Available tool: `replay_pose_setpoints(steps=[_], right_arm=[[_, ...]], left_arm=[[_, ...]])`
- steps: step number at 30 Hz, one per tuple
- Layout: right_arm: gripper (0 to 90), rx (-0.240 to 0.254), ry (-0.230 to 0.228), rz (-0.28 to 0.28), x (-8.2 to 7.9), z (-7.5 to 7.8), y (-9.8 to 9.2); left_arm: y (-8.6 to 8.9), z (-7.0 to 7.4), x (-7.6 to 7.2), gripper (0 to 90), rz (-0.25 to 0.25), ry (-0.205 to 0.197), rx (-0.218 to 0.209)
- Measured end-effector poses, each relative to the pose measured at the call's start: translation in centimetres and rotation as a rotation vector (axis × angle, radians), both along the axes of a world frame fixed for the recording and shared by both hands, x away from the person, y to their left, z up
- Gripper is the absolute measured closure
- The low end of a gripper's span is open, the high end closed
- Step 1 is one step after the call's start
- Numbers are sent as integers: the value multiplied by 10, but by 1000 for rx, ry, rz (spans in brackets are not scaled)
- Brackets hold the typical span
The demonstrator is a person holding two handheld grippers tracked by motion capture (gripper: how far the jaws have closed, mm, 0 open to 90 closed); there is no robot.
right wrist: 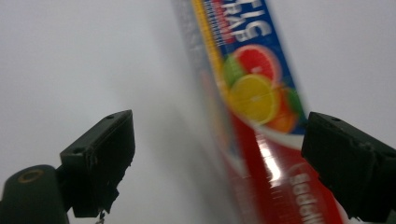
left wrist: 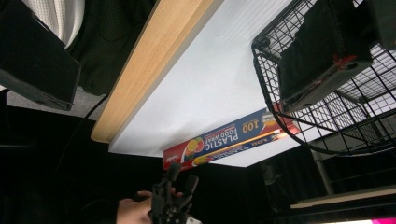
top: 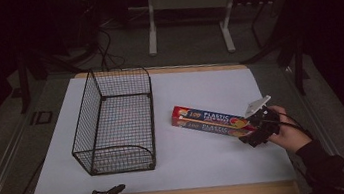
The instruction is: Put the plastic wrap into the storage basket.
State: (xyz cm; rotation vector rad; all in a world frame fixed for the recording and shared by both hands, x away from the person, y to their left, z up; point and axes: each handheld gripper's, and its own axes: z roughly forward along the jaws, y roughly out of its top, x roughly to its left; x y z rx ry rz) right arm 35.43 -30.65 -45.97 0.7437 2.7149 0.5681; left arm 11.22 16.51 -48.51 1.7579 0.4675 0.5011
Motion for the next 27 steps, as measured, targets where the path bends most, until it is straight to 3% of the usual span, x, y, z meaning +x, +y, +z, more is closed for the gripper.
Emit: replay_pose_setpoints(steps=[3,13,17,23,27], right_arm=[[97,6,22,4,9,1,3],[99,-61,39,36,33,-6,22],[112,-63,65,47,42,-8,28],[145,-69,57,82,51,-8,37],[163,-66,78,98,58,-12,45]], left_arm=[[0,0,0,1,1,1,2],[0,-1,1,1,1,3,5],[0,-1,1,1,2,2,7],[0,-1,1,1,4,3,7],[0,-1,0,1,3,0,10]])
